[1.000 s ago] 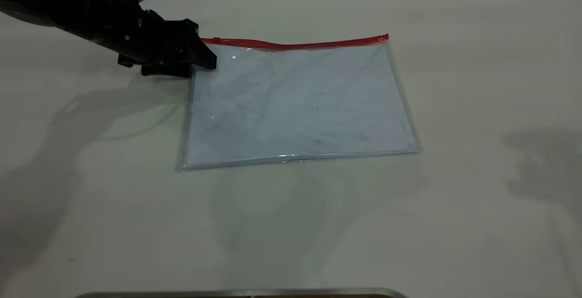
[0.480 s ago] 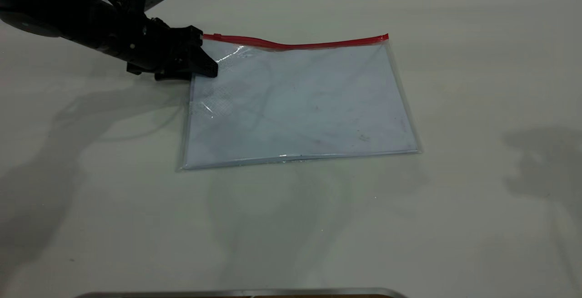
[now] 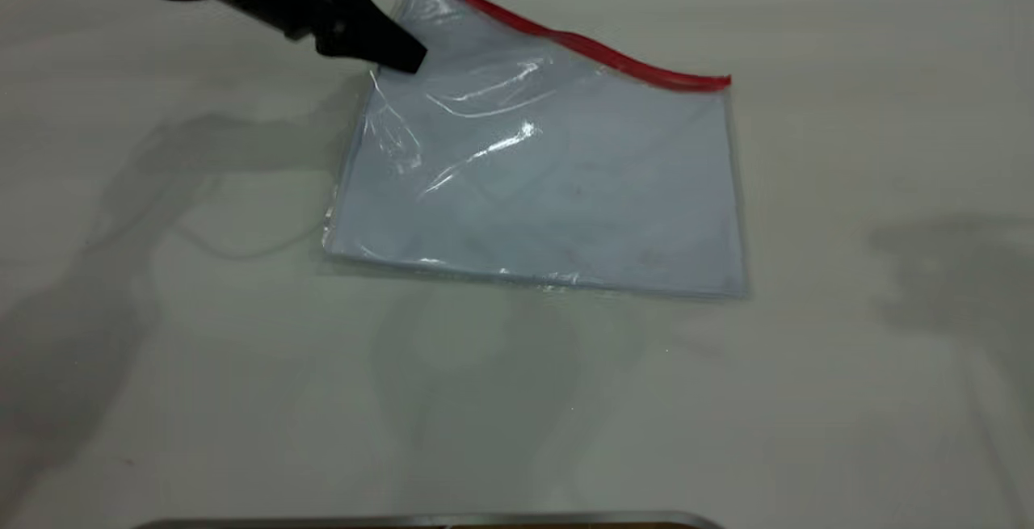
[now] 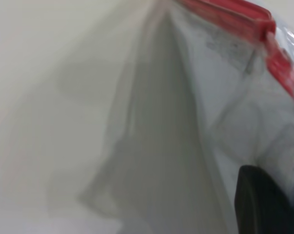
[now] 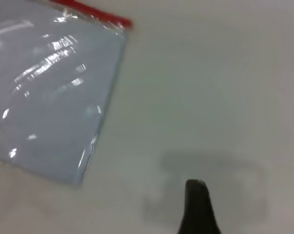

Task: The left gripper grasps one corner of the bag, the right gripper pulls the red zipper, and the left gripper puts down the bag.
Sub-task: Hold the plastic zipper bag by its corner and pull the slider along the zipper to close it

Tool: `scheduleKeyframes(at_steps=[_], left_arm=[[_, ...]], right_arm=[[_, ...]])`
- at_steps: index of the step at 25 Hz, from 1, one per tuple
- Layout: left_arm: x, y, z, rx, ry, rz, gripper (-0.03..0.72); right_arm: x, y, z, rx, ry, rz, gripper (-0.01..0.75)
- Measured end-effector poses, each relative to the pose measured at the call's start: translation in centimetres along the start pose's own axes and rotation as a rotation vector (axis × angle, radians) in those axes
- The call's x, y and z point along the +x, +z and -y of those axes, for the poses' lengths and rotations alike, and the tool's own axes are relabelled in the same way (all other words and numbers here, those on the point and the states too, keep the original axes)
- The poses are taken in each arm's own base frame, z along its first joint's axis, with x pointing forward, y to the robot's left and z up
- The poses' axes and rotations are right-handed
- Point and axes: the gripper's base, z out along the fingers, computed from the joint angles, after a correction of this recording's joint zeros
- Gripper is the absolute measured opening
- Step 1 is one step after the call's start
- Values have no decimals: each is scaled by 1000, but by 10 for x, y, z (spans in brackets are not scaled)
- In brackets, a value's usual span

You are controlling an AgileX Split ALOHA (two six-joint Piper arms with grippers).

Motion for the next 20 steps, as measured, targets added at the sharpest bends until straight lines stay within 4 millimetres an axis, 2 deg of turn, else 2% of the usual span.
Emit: scheduleKeyframes(at_steps=[5, 9, 15, 20], left_arm=[[-25, -5, 11, 129, 212, -134, 51], [-40, -3, 15, 145, 319, -138, 51], [-47, 8, 23, 176, 567, -131, 51], [-54, 17, 30, 195, 663, -107, 51]], right_arm=[[-4, 37, -24, -76, -144, 18, 576], [-10, 69, -44, -144, -216, -11, 576], [-30, 109, -75, -240, -330, -11, 576], [-41, 140, -103, -334, -437, -22, 576]])
